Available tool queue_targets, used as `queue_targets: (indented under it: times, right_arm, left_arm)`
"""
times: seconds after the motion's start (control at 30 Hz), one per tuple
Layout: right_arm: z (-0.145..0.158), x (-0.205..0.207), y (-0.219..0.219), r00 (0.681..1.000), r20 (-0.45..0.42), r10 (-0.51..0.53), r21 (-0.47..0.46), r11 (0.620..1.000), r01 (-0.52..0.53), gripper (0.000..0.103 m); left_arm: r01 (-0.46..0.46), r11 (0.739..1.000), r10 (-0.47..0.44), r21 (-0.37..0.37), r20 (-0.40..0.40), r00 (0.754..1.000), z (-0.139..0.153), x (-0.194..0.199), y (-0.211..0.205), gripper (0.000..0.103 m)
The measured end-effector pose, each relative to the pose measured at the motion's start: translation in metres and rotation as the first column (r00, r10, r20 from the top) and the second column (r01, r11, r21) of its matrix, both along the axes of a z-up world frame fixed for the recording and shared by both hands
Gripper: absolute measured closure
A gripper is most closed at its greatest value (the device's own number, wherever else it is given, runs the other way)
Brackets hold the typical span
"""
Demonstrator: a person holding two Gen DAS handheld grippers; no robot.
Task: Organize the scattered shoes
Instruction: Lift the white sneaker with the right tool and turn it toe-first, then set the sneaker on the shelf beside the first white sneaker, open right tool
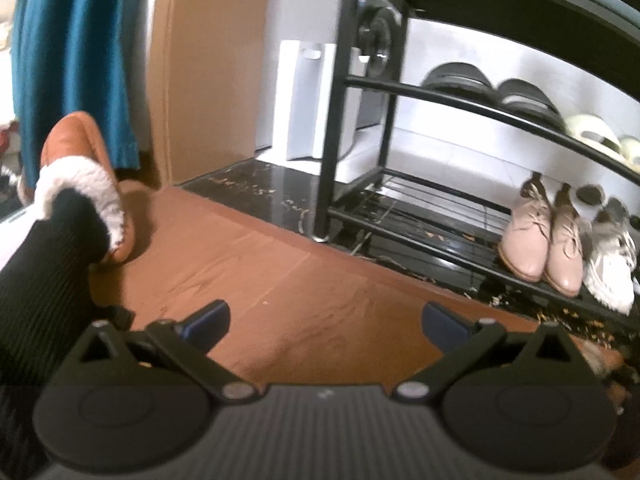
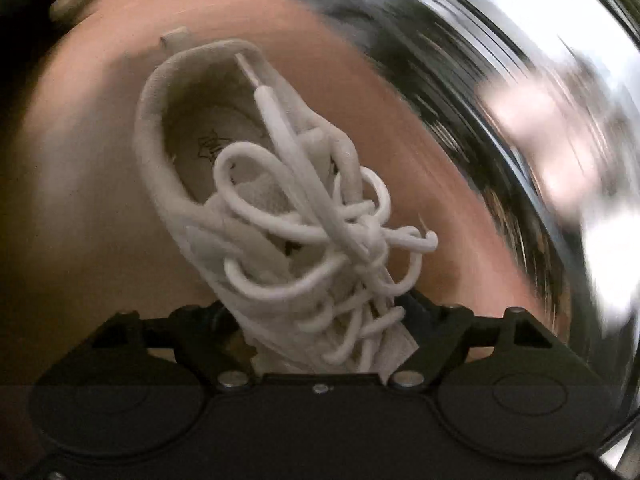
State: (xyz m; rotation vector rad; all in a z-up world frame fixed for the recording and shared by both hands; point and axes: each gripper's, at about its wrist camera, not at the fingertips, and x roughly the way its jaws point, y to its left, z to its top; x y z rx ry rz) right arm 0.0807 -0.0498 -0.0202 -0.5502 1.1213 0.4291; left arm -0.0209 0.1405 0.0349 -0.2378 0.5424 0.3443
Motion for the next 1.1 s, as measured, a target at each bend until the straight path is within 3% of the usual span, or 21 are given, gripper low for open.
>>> queue_targets:
  times: [0.07,0.13,0.2,0.23,0.27,0.3,0.4,0.5,0.6,0.67,0.77,0.8,0.97,1.1]
  right_arm:
    - [0.008,0.0,-0.007,0.969,-0.063,-0.239,0.08,0.967,0.244,0.022]
    - [0.012,0.005,-0.012,0.898,-0.143,-0.417,0.173,0.883,0.437,0.017]
    - [0.013,0.012,-0.019,0.838,-0.231,-0.495,0.24,0.805,0.542,0.003]
    - [0.014,0.016,-0.023,0.811,-0.277,-0.515,0.267,0.77,0.58,0.004]
    - [0.017,0.019,-0.028,0.798,-0.301,-0.523,0.301,0.742,0.599,0.004]
    - [0.023,0.022,-0.032,0.805,-0.293,-0.516,0.335,0.733,0.592,0.004]
    - [0.047,0.019,-0.045,0.861,-0.164,-0.482,0.459,0.735,0.499,0.002]
    - [0.044,0.014,-0.042,0.926,-0.002,-0.377,0.497,0.803,0.328,0.0]
    - [0.018,-0.002,-0.031,0.983,0.062,-0.173,0.423,0.896,0.132,0.0]
    - [-0.003,-0.013,-0.024,0.991,0.047,-0.126,0.384,0.918,0.099,0.0]
    - [-0.028,-0.018,-0.015,0.984,0.093,-0.15,0.36,0.927,0.107,0.005]
    - [-0.03,-0.017,-0.015,0.983,0.099,-0.158,0.351,0.929,0.114,0.015]
    - [-0.036,-0.002,-0.02,0.978,0.05,-0.201,0.376,0.911,0.168,0.011]
    - [-0.033,-0.001,-0.023,0.975,0.041,-0.22,0.4,0.897,0.186,0.02]
  left_arm:
    - [-0.02,1.0,0.02,-0.017,-0.002,1.0,0.0,0.001,0.004,0.001]
    - [-0.04,0.999,0.04,-0.032,-0.005,0.999,0.0,0.001,0.009,0.001]
    - [-0.046,0.999,0.046,-0.026,-0.005,0.999,0.0,0.0,0.011,0.001]
    - [-0.049,0.999,0.049,-0.021,-0.005,0.999,0.0,-0.001,0.011,0.001]
    - [-0.054,0.998,0.054,-0.016,-0.004,0.999,0.0,-0.002,0.012,0.001]
    - [-0.059,0.998,0.059,-0.018,-0.002,0.998,0.001,-0.002,0.013,0.001]
    - [-0.081,0.996,0.082,-0.038,0.003,0.997,0.002,-0.004,0.019,0.001]
    - [-0.099,0.993,0.099,-0.067,-0.003,0.995,0.0,-0.001,0.023,0.001]
    - [-0.088,0.994,0.087,-0.067,-0.009,0.996,-0.001,0.0,0.02,0.001]
    - [-0.073,0.996,0.073,-0.051,-0.006,0.997,-0.001,0.0,0.017,0.001]
    - [-0.048,0.999,0.048,-0.025,-0.008,0.999,-0.001,0.0,0.011,0.001]
    - [-0.038,0.999,0.038,-0.014,-0.01,0.999,-0.002,0.001,0.008,0.001]
    - [-0.012,1.0,0.012,0.006,-0.027,1.0,-0.005,0.003,0.001,0.001]
    - [-0.005,1.0,0.005,0.007,-0.036,0.999,-0.007,0.005,-0.001,0.001]
